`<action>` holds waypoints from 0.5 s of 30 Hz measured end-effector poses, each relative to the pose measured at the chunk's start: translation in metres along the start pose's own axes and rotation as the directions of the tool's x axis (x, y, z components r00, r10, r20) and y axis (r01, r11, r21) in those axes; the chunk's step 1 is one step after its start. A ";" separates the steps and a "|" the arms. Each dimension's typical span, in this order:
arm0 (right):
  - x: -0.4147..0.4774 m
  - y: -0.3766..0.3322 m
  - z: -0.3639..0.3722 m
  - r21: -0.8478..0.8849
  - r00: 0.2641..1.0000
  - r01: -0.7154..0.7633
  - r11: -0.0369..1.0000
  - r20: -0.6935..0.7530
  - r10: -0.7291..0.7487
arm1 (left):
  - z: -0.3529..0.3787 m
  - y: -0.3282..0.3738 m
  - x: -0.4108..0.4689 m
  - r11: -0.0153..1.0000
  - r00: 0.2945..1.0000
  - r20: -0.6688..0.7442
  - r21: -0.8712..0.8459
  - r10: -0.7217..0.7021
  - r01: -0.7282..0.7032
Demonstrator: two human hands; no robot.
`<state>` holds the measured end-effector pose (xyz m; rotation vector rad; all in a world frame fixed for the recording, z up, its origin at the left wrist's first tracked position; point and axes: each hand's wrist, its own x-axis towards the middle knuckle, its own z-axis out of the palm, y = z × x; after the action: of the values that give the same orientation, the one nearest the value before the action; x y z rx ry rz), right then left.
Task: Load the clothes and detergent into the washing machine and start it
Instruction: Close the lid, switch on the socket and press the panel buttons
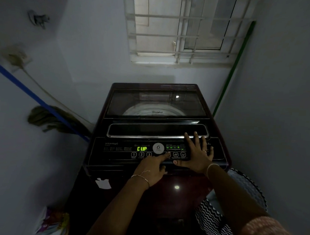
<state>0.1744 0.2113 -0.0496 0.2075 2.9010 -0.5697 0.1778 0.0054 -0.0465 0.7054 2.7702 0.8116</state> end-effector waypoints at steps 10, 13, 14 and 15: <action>0.002 0.001 0.001 0.001 1.000 0.002 1.000 -0.006 -0.002 | 0.002 -0.001 0.000 1.000 1.000 0.007 0.005 -0.006 0.006; 0.002 0.002 0.001 0.001 1.000 0.005 1.000 -0.008 -0.005 | 0.003 0.000 -0.001 1.000 1.000 0.006 0.022 -0.007 0.007; 0.002 0.002 0.001 0.002 1.000 0.006 1.000 -0.009 -0.006 | 0.003 0.000 -0.002 1.000 1.000 0.010 0.022 -0.006 0.006; 0.002 0.002 0.001 0.002 1.000 0.007 1.000 -0.011 -0.007 | 0.004 0.000 -0.003 1.000 1.000 0.013 0.021 -0.006 0.006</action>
<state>0.1731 0.2126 -0.0519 0.2020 2.9125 -0.5744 0.1812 0.0058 -0.0494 0.7033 2.7718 0.7749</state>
